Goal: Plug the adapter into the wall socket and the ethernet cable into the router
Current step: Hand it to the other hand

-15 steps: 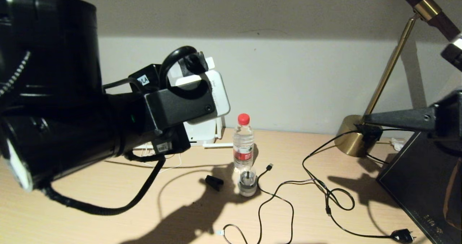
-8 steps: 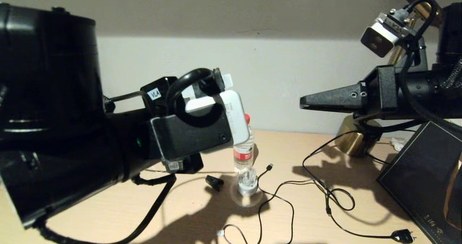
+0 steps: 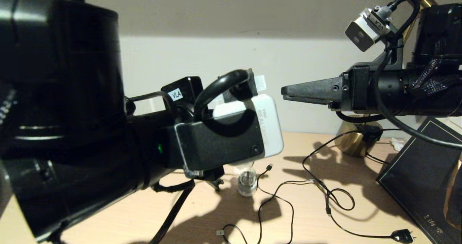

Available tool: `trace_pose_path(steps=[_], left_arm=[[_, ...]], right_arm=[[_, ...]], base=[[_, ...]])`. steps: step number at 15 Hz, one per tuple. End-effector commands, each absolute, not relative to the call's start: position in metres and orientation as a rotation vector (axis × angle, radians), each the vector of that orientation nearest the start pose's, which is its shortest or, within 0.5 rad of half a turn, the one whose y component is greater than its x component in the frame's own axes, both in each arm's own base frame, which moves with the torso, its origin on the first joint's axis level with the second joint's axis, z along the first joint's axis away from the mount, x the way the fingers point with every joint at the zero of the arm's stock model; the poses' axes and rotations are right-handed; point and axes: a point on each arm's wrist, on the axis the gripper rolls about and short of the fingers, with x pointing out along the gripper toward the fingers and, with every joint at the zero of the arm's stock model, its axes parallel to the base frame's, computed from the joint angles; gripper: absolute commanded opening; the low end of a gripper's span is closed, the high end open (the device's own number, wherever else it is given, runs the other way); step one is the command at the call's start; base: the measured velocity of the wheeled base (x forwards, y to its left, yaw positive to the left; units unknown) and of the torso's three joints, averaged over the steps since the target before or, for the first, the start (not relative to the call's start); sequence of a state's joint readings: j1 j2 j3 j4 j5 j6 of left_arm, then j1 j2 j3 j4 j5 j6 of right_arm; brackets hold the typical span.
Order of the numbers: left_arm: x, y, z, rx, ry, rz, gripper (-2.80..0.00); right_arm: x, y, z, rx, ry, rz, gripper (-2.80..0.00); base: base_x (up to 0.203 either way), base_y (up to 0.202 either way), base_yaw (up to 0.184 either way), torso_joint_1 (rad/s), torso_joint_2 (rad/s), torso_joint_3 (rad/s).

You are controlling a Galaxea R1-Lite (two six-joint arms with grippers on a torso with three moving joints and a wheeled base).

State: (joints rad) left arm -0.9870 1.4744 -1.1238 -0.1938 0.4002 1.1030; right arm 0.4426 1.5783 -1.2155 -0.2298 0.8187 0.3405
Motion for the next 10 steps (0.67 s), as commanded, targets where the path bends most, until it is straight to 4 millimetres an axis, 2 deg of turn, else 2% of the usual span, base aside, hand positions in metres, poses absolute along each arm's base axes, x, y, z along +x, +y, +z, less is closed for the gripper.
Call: trace_pose_path(steps=[1,5,10], left_arm=[[0.159,-0.224,0.292,1.181,-0.21,-0.597,-2.8],[0.163,-0.225,0.292,1.173,-0.213,-0.581,-2.8],[0.166,-0.23,0.29,1.168,-0.219,-0.583,-2.8]], right_arm=[[0.259,0.142,0.293,0.28,0.331,1.232,0.0],[0.266,0.146,0.284,0.188,0.292,1.228,0.0],[0.258,0.152,0.288,0.161,0.263,1.263,0.0]], base=[[0.0,0.0,0.0,0.0,0.0,0.0],[0.0,0.0,0.0,0.0,0.0,0.0],[0.0,0.0,0.0,0.0,0.0,0.0]])
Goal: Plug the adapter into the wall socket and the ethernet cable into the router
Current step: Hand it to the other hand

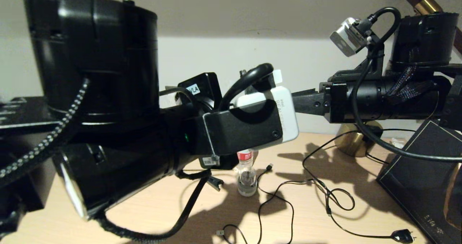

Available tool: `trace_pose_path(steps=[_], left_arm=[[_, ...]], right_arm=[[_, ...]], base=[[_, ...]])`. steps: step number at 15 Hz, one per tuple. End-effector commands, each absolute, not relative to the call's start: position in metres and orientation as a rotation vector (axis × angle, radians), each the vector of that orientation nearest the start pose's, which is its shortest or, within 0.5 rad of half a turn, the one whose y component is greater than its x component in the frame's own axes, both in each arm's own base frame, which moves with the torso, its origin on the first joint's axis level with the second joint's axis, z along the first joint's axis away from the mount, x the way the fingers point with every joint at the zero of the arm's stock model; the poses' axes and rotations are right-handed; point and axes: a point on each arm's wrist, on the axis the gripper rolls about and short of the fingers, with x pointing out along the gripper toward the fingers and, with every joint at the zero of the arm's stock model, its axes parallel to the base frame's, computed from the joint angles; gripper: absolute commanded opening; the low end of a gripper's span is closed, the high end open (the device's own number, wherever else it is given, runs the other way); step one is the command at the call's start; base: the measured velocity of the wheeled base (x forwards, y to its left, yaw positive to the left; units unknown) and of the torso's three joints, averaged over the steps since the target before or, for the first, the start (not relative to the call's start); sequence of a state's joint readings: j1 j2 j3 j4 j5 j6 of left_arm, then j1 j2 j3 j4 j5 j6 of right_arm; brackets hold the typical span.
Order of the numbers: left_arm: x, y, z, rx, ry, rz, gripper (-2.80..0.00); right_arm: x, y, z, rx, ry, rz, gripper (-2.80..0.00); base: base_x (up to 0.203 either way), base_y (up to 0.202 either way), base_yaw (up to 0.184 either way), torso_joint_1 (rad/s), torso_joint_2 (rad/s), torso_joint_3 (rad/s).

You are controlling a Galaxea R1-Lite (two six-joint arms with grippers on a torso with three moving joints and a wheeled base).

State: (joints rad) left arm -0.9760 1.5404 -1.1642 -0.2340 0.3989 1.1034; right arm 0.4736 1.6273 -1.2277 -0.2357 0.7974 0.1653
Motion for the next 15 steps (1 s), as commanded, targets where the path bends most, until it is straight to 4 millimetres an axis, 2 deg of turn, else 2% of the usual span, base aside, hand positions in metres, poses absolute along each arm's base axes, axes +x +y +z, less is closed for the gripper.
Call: trace_pose_path(steps=[1,15], left_arm=[[0.166,-0.231,0.29,1.166,-0.223,-0.584,-2.8],[0.161,-0.23,0.294,1.14,-0.247,-0.585,-2.8]], right_arm=[[0.257,0.152,0.288,0.14,0.248,1.271,0.0],[0.244,0.163,0.293,0.104,0.214,1.329,0.0]], base=[[0.0,0.0,0.0,0.0,0.0,0.0],[0.0,0.0,0.0,0.0,0.0,0.0]])
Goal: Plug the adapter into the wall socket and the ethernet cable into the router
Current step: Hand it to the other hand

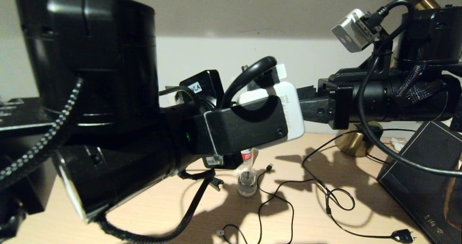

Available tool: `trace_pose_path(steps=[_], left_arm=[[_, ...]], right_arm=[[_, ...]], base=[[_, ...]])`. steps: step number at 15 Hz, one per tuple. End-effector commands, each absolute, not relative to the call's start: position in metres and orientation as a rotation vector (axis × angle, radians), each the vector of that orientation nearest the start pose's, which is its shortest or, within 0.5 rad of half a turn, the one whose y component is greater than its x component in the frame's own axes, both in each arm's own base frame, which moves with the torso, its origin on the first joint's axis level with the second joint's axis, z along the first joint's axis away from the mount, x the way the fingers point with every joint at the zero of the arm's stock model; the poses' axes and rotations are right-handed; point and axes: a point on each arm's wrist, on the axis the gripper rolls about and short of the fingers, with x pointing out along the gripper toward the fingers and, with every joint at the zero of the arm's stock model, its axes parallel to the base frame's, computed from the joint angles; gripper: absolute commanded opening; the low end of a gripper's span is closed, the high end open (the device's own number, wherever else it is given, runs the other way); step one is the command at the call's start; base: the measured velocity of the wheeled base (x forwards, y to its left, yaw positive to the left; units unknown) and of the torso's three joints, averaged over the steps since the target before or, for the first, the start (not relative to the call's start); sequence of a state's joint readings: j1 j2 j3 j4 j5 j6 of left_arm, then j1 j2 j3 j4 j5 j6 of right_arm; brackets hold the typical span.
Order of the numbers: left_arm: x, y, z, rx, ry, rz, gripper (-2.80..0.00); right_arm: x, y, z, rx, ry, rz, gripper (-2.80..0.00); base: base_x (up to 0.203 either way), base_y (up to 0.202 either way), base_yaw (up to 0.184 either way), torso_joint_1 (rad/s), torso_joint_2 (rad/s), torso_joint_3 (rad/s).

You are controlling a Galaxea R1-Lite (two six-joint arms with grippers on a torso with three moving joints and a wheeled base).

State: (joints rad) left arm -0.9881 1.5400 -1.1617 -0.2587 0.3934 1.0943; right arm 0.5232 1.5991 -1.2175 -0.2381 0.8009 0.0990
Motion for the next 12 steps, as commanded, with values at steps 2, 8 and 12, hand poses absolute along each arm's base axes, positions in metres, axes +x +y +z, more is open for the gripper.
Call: trace_pose_path(steps=[2,8,12], left_arm=[[0.1602,-0.2322,0.2935,1.136,-0.248,-0.594,-2.8],[0.1594,-0.2339,0.2926,1.135,-0.248,-0.6,-2.8],[0.1589,-0.2331,0.2928,1.133,-0.249,-0.6,-2.8]], right_arm=[[0.2441,0.1641,0.2937,0.103,0.209,1.331,0.0],[0.2465,0.1678,0.2928,0.1,0.195,1.338,0.0],[0.2448,0.1699,0.2916,0.101,0.201,1.352,0.0]], base=[[0.0,0.0,0.0,0.0,0.0,0.0],[0.0,0.0,0.0,0.0,0.0,0.0],[0.0,0.0,0.0,0.0,0.0,0.0]])
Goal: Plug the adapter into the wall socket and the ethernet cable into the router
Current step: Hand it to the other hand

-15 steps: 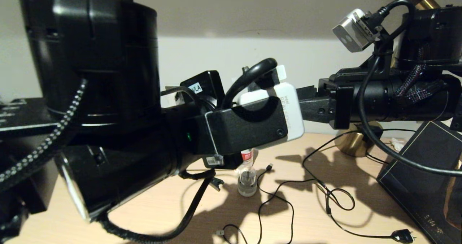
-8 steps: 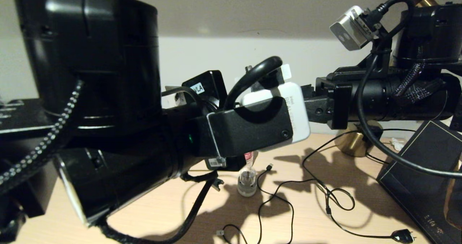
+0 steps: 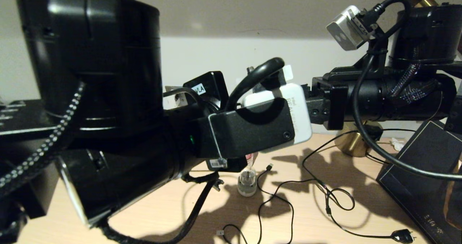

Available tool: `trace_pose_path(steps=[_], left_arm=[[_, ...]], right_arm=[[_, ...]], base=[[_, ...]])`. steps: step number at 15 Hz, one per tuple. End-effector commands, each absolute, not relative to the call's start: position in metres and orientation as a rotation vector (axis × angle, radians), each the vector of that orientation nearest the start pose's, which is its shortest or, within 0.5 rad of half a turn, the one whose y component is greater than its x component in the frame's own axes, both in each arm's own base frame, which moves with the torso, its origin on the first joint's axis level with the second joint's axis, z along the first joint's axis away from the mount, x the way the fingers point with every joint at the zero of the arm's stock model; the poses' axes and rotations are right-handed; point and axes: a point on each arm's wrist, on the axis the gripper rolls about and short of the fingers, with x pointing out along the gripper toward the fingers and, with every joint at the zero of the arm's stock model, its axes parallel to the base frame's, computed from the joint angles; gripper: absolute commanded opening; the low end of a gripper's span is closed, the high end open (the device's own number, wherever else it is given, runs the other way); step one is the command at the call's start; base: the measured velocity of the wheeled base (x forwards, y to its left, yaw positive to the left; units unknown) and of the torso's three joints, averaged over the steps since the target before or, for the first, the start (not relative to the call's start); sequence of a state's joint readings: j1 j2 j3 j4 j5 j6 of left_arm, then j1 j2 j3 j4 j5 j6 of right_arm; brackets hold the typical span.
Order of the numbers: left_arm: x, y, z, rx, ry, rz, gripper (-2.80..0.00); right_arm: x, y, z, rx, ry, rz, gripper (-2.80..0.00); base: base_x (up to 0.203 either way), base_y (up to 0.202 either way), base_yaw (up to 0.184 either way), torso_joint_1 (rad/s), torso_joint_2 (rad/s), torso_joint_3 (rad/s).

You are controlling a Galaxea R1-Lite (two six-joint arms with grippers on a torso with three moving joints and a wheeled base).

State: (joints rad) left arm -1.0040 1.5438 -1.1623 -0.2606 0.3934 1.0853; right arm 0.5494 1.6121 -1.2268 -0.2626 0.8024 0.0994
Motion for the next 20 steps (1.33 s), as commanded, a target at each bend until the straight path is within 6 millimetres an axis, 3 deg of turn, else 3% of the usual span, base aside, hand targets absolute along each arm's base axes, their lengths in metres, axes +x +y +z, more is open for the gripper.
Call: trace_pose_path(steps=[1,10,11,12,20], left_arm=[[0.1586,-0.2329,0.2928,1.133,-0.249,-0.6,-2.8],[0.1579,-0.2323,0.2929,1.128,-0.255,-0.598,-2.8],[0.1579,-0.2323,0.2929,1.124,-0.254,-0.598,-2.8],[0.1579,-0.2323,0.2924,1.124,-0.252,-0.599,-2.8],[0.1565,-0.2326,0.2905,1.127,-0.252,-0.605,-2.8]], right_arm=[[0.2447,0.1699,0.2912,0.101,0.203,1.353,0.0],[0.2418,0.1724,0.2907,0.102,0.208,1.363,0.0],[0.2418,0.1724,0.2907,0.102,0.208,1.363,-1.13],[0.2416,0.1728,0.2907,0.103,0.209,1.364,-2.8],[0.2407,0.1746,0.2902,0.106,0.214,1.373,-2.8]], base=[[0.0,0.0,0.0,0.0,0.0,0.0],[0.0,0.0,0.0,0.0,0.0,0.0],[0.0,0.0,0.0,0.0,0.0,0.0],[0.0,0.0,0.0,0.0,0.0,0.0],[0.0,0.0,0.0,0.0,0.0,0.0]])
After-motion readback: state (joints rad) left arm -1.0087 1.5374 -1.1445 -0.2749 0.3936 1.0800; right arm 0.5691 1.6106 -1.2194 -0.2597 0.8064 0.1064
